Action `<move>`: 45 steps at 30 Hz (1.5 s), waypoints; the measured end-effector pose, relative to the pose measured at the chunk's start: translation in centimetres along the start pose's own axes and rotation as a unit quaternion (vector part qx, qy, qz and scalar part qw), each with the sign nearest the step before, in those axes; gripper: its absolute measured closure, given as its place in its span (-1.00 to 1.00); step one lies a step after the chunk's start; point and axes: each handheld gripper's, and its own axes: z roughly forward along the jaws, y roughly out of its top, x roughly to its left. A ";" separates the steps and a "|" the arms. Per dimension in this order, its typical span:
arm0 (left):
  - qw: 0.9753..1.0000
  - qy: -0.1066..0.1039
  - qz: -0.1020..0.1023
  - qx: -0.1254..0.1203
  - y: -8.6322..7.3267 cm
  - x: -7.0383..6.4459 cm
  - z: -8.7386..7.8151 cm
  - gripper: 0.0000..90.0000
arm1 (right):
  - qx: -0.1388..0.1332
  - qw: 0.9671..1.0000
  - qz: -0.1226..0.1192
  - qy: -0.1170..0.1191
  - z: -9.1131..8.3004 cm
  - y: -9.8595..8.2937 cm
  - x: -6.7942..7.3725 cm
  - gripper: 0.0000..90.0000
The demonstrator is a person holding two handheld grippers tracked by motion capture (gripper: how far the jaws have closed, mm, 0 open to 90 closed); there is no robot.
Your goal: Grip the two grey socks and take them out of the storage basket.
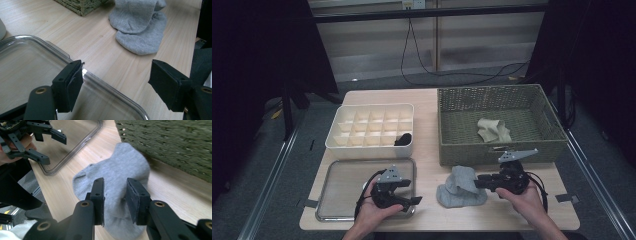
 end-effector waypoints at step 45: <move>1.000 -0.009 0.007 0.001 -0.1 -0.1 0.0 -0.35 | 0.123 0.990 -0.075 0.005 9.5 2.5 2.5 0.66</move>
